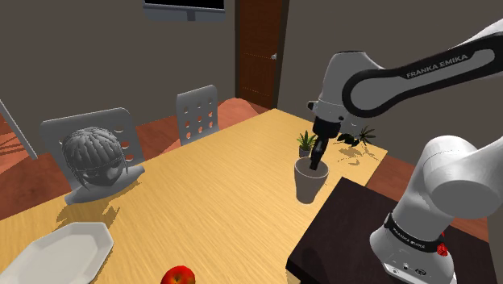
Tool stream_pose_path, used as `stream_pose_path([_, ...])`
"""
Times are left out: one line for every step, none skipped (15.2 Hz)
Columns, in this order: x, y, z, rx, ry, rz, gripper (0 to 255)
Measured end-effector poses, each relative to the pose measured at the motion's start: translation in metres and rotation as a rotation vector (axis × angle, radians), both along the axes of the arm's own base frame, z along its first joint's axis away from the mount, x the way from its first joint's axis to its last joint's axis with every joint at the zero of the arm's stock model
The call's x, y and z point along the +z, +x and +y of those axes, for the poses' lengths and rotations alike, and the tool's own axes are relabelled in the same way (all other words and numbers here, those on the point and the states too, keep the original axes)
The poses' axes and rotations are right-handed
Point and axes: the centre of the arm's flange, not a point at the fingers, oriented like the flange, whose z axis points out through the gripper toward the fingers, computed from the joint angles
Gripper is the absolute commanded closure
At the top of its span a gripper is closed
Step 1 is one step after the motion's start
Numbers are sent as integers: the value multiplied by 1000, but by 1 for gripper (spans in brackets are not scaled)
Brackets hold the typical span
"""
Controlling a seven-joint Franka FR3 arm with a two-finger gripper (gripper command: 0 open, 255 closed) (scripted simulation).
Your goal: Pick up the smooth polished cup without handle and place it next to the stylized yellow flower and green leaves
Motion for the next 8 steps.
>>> stream_pose_path([4,0,0,0,0,0,255])
stream_pose_path([10,0,-1,0,0,0,255])
stream_pose_path([16,-1,-1,0,0,0,255])
stream_pose_path([21,-1,-1,0,0,0,255])
stream_pose_path([26,-1,-1,0,0,0,255])
stream_pose_path([31,-1,0,0,0,0,255])
stream_pose_path([36,-1,0,0,0,0,255])
stream_pose_path([38,1,-6,-1,0,0,255])
